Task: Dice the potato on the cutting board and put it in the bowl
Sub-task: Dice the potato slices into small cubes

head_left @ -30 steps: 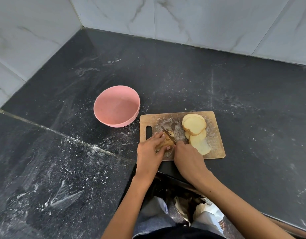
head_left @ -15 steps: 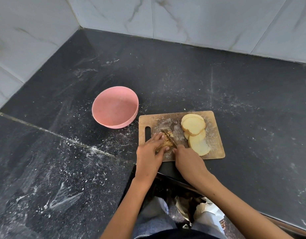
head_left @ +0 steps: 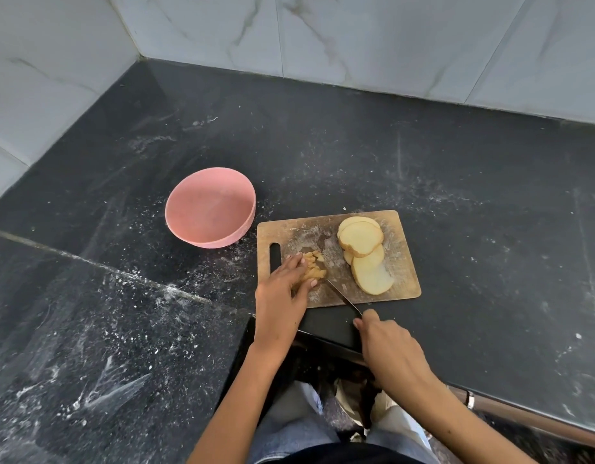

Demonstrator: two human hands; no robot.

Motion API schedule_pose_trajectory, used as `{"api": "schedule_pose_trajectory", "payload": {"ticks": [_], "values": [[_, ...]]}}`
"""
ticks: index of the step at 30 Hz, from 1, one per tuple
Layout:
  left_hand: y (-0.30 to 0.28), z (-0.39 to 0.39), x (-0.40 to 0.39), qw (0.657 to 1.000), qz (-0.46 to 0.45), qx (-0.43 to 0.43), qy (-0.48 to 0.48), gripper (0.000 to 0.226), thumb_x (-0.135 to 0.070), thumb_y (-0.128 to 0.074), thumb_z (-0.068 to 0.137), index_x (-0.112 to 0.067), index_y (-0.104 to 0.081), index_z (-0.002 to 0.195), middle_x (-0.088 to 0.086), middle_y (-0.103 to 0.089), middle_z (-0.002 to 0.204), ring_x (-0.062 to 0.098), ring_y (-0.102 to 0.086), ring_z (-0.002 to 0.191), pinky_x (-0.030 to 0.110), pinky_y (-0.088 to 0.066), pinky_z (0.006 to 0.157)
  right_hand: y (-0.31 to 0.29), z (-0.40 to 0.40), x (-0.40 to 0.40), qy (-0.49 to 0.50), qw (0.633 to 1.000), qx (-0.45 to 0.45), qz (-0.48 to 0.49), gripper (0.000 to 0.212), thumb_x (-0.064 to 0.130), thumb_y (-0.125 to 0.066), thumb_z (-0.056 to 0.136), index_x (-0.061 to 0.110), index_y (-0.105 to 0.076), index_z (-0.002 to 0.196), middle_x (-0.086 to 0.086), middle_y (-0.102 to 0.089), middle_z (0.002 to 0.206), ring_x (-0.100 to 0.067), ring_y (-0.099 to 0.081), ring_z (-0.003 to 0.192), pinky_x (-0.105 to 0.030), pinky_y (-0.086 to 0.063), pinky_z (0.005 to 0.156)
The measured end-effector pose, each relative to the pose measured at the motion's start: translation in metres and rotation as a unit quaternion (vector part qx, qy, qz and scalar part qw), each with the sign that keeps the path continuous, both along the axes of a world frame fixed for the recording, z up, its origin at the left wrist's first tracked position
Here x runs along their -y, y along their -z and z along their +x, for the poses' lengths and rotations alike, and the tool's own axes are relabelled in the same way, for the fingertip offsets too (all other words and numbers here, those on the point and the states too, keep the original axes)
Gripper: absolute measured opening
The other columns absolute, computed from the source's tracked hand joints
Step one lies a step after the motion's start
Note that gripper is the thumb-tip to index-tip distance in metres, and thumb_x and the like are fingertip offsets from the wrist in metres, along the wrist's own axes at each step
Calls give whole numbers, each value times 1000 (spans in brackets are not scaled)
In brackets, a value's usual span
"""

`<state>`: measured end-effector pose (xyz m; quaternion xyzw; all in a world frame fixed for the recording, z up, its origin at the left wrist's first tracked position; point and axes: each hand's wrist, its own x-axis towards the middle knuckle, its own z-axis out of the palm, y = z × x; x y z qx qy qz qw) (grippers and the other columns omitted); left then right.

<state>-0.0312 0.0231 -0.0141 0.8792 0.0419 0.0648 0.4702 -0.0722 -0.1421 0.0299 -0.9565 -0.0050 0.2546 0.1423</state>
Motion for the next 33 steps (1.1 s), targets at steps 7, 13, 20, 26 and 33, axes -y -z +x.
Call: {"api": "schedule_pose_trajectory", "payload": {"ticks": [7, 13, 20, 26, 33], "values": [[1, -3, -4, 999, 23, 20, 11, 46, -19, -77, 82, -13, -64, 125, 3, -54, 138, 10, -45, 133, 30, -34, 112, -12, 19, -4, 22, 993, 76, 92, 31, 36, -25, 103, 15, -40, 86, -1, -44, 74, -33, -56, 83, -36, -36, 65], [4, -6, -4, 997, 55, 47, 12, 41, -13, -75, 84, -7, -64, 123, 7, -58, 133, 15, -50, 129, 33, -39, 109, -3, 41, -25, 5, 991, 92, 101, 33, 34, -28, 103, 10, -51, 97, -14, -64, 93, -33, -60, 88, -33, -35, 63], [14, -4, -4, 990, 120, 76, 21, 39, -13, -72, 84, -4, -66, 121, 12, -61, 129, 23, -58, 121, 30, -38, 106, 5, 49, -38, -17, 992, 97, 81, 34, 32, -28, 104, 7, -50, 108, -17, -65, 99, -34, -62, 91, -32, -36, 64], [20, -3, -5, 990, 106, 95, 18, 36, -9, -71, 82, -4, -68, 118, 11, -63, 127, 20, -59, 119, 38, -46, 102, 6, 66, -45, -55, 994, 75, 61, 30, 24, -30, 104, 5, -52, 111, -16, -64, 107, -31, -62, 95, -29, -36, 65], [22, -4, -2, 988, 117, 97, 13, 36, -7, -70, 82, -3, -68, 118, 12, -63, 126, 20, -59, 118, 38, -48, 100, 7, 67, -44, -75, 995, 55, 35, 30, 24, -30, 104, 4, -47, 118, -18, -62, 112, -32, -62, 99, -29, -36, 66]]}}
